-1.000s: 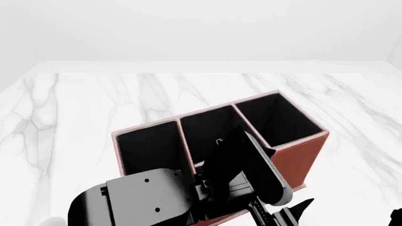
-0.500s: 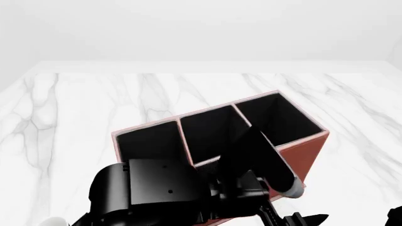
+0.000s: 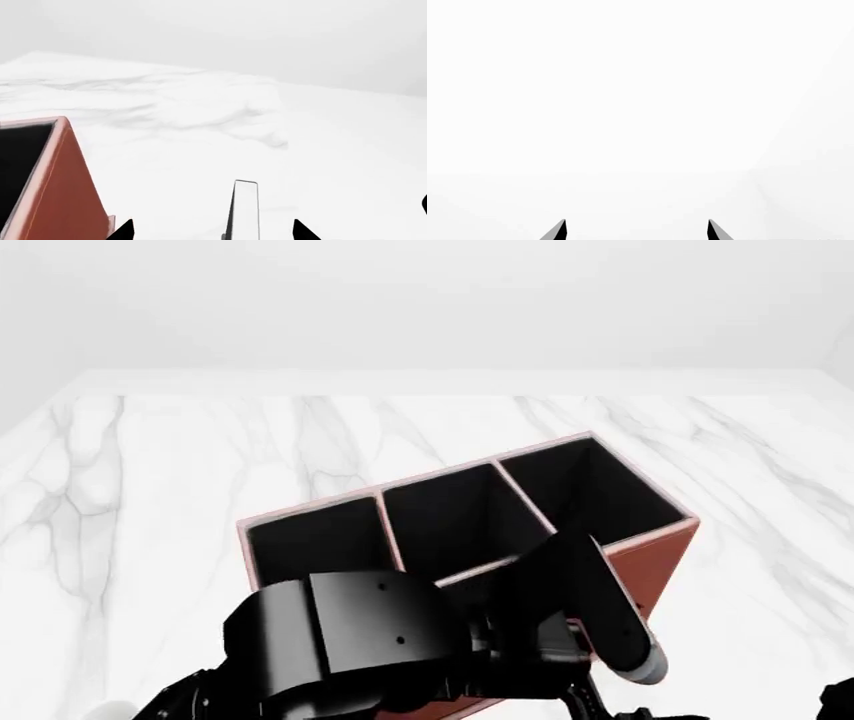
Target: Pick up the book and place it in the back compartment of the caddy.
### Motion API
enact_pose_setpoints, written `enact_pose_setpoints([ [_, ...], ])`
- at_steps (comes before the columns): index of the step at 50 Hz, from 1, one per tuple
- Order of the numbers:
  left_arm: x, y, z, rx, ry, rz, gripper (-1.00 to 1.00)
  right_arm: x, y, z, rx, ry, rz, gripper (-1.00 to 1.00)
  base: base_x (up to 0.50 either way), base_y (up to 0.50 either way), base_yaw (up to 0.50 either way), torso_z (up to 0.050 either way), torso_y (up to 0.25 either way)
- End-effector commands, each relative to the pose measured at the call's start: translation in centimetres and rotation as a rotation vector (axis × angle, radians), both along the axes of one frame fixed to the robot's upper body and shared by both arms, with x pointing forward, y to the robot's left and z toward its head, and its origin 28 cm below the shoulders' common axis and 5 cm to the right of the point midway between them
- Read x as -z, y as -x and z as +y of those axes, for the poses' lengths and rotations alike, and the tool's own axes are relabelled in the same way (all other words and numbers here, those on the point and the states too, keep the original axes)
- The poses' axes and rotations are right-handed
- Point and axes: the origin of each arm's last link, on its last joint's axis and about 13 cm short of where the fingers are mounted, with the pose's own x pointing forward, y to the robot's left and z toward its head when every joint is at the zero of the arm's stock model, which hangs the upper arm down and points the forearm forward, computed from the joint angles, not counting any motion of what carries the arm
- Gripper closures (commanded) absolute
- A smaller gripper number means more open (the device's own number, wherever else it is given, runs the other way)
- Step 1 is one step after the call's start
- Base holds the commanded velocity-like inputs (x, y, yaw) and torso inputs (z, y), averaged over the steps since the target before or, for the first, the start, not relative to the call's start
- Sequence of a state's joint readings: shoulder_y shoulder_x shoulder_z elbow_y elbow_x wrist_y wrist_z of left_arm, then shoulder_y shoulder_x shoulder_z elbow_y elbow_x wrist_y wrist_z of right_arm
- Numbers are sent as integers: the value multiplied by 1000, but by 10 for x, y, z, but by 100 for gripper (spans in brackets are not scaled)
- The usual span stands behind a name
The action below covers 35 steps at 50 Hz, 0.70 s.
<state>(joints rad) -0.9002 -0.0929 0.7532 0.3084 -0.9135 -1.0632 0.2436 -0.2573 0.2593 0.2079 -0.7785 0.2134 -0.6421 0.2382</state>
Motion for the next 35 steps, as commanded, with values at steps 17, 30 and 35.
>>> enact_pose_setpoints([
  [17, 19, -1, -28, 42, 67, 37, -100, 1, 1, -1, 16, 13, -2, -100, 0, 0, 0, 0, 0],
  [30, 36, -5, -33, 4, 34, 104, -100, 2, 0, -1, 15, 11, 0, -100, 0, 0, 0, 0, 0],
  [35, 40, -5, -34, -9, 19, 128, -100, 2, 0, -1, 14, 10, 1, -100, 0, 0, 0, 0, 0],
])
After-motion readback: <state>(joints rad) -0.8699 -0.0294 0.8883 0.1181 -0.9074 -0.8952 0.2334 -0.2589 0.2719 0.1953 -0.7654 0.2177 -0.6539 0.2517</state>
